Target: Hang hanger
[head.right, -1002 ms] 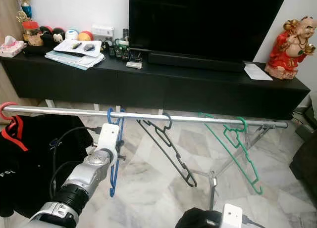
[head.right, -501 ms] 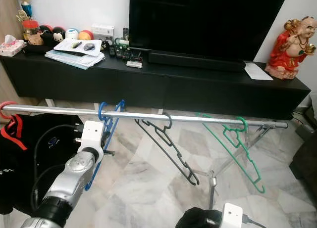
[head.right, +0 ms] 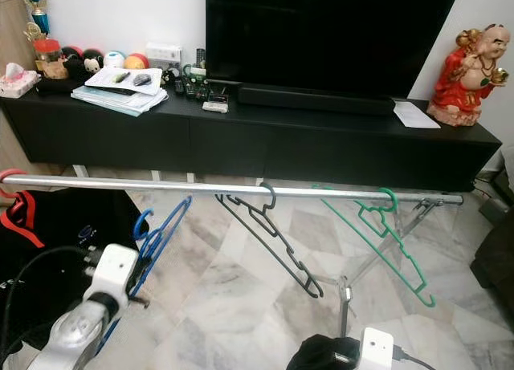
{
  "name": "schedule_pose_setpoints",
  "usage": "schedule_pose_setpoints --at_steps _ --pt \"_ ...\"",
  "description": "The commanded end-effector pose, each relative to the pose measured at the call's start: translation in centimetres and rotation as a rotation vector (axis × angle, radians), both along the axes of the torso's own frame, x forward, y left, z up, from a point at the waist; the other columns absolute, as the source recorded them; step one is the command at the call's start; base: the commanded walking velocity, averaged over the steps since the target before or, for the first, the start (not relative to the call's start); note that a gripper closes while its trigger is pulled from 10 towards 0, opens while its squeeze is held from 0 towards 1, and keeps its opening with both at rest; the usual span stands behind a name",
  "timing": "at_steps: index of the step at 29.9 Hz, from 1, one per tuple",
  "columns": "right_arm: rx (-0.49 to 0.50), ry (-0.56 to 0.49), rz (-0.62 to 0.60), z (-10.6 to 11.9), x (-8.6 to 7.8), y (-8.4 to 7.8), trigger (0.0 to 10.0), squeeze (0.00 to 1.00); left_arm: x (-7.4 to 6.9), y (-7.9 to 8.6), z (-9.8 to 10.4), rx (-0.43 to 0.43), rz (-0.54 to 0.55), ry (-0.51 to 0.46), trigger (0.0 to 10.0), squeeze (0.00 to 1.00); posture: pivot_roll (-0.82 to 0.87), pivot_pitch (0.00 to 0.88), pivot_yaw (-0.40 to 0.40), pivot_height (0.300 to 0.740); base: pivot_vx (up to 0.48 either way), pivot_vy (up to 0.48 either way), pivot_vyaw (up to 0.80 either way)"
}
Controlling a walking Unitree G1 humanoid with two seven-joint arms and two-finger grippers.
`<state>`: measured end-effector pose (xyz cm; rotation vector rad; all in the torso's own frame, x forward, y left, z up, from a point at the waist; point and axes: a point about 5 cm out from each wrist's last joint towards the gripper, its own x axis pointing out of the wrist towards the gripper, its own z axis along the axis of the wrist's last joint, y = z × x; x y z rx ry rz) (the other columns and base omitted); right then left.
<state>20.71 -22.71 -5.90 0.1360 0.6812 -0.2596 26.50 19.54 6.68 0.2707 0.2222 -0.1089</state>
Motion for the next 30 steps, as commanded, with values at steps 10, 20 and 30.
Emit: schedule_pose_setpoints --at_steps 10,20,30 --pt "0.044 0.006 -0.145 -0.2 -0.6 -0.9 10.0 0.00 -2.2 -0.4 -0.9 -0.056 0.005 -0.001 10.0 0.00 0.14 0.011 -0.101 0.740 -0.024 0.000 0.00" --pt "0.052 -0.001 -0.147 -0.2 -0.6 -0.8 10.0 0.00 -2.3 -0.5 -0.7 -0.071 0.016 -0.009 10.0 0.00 0.14 0.012 -0.099 0.740 -0.264 0.000 0.00" --pt "0.052 -0.001 -0.147 -0.2 -0.6 -0.8 10.0 0.00 -2.3 -0.5 -0.7 -0.071 0.016 -0.009 10.0 0.00 0.14 0.012 -0.099 0.740 -0.274 0.000 0.00"
